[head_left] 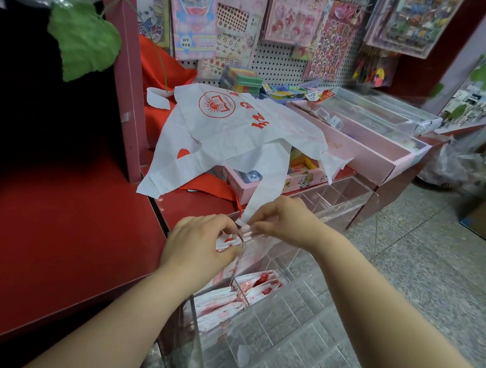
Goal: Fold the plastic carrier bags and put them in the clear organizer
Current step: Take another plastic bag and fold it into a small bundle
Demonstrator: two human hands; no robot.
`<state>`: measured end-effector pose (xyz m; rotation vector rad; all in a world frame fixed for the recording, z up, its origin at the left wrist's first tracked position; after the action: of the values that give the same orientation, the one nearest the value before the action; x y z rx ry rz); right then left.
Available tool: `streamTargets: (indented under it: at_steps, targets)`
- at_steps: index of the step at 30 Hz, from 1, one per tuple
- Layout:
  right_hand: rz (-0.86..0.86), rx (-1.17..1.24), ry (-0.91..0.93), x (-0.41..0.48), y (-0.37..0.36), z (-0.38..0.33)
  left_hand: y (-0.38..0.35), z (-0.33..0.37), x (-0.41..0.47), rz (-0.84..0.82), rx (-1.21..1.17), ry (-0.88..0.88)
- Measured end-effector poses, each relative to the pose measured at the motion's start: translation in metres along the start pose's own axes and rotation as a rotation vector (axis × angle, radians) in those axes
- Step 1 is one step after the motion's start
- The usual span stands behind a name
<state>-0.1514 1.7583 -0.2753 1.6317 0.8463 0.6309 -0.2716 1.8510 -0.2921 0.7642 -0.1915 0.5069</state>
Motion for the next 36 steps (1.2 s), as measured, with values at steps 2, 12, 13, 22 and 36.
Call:
streamTargets:
  at_steps: [2, 12, 13, 22, 36]
  targets:
    - [0.046, -0.048, -0.026, 0.000, 0.000, 0.001, 0.000, 0.000, 0.001, -0.020, 0.011, 0.008]
    - [0.519, -0.074, -0.295, -0.015, 0.042, 0.028, 0.064, -0.027, -0.026, 0.027, 0.068, -0.076]
    - [0.516, -0.153, -0.292, -0.007, 0.045, 0.025, 0.069, -0.035, -0.028, -0.045, 0.212, 0.003]
    - [0.324, -0.460, -0.028, 0.092, 0.030, -0.023, 0.078, -0.074, -0.037, -0.319, 0.427, 0.299]
    - [0.490, -0.006, -0.122, 0.109, 0.055, -0.036, 0.079, -0.077, -0.035, -0.321, 0.423, 0.301]
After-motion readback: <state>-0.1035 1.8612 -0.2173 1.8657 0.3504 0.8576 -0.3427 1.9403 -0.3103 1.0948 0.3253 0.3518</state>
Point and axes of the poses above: each hand's wrist, its own x-axis towards the middle knuckle, its own y-axis out of the back of the hand, z = x × y, the point moved 4 cm from there along x, towards the middle knuckle, and after that the axes turned 15 degrees about -x, right-handed, at the moved point
